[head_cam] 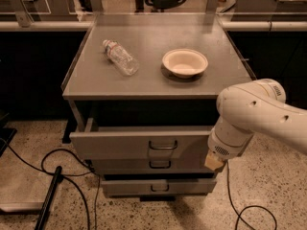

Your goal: Close top drawer

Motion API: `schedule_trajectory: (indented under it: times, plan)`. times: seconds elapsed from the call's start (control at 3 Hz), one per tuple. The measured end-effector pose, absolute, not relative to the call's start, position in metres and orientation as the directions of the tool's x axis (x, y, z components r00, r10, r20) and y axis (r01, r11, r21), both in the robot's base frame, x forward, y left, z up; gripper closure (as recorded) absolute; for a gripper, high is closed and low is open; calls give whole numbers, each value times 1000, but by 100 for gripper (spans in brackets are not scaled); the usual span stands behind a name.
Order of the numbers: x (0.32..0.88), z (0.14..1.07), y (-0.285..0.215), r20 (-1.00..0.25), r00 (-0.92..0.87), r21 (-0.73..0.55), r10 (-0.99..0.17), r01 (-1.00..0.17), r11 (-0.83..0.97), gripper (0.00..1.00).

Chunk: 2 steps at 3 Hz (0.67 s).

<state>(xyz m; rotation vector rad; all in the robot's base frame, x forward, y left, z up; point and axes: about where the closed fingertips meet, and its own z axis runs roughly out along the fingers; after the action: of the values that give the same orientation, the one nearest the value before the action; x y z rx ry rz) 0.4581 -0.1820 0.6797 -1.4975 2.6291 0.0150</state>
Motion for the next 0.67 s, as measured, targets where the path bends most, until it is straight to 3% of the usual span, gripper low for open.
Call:
schedule_trajectory:
  times: [0.33, 0.67]
  plan:
    - [466, 674, -182, -100, -517, -74, -850, -848, 524, 87]
    - [489, 666, -181, -92, -539, -125, -837, -828, 546, 100]
